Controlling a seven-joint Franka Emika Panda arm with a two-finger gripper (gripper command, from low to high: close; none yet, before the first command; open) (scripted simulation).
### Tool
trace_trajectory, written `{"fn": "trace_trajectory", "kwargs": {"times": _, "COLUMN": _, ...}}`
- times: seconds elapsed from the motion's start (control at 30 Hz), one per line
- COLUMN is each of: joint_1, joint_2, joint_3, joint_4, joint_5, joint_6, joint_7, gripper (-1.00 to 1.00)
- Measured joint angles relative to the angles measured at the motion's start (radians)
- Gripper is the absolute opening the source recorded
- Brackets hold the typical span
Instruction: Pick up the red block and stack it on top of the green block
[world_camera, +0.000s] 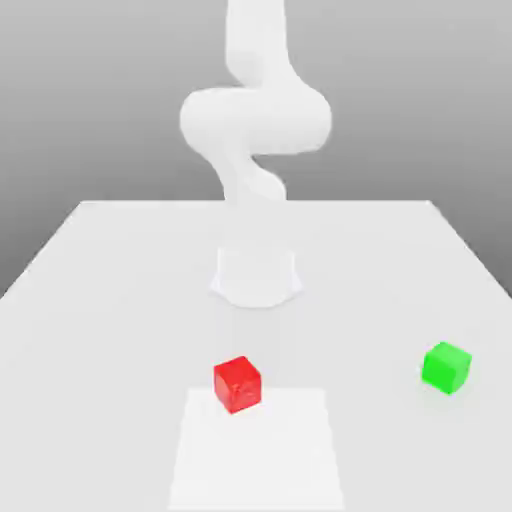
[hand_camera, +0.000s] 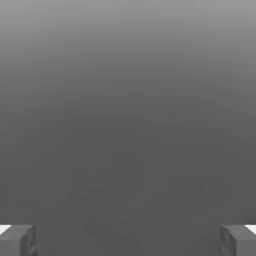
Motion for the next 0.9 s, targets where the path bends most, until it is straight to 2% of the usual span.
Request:
{"fn": "trace_trajectory", "kwargs": {"times": 0.4, "joint_1": -0.103, "joint_2": 0.326, "joint_3": 0.066, "joint_4": -0.321, "joint_5": 0.099, "joint_6": 0.253, "joint_7": 0.382, "gripper": 0.00}}
{"fn": "trace_trajectory", "kwargs": {"times": 0.6, "joint_1": -0.154, "joint_2": 0.480, "joint_3": 0.127, "joint_4": -0.480, "joint_5": 0.098, "joint_6": 0.380, "joint_7": 0.611, "gripper": 0.00}}
{"fn": "trace_trajectory", "kwargs": {"times": 0.73, "joint_1": -0.199, "joint_2": 0.579, "joint_3": 0.170, "joint_4": -0.582, "joint_5": 0.061, "joint_6": 0.464, "joint_7": 0.785, "gripper": 0.00}}
{"fn": "trace_trajectory", "kwargs": {"times": 0.9, "joint_1": -0.221, "joint_2": 0.698, "joint_3": 0.176, "joint_4": -0.584, "joint_5": 0.016, "joint_6": 0.564, "joint_7": 0.842, "gripper": 0.00}}
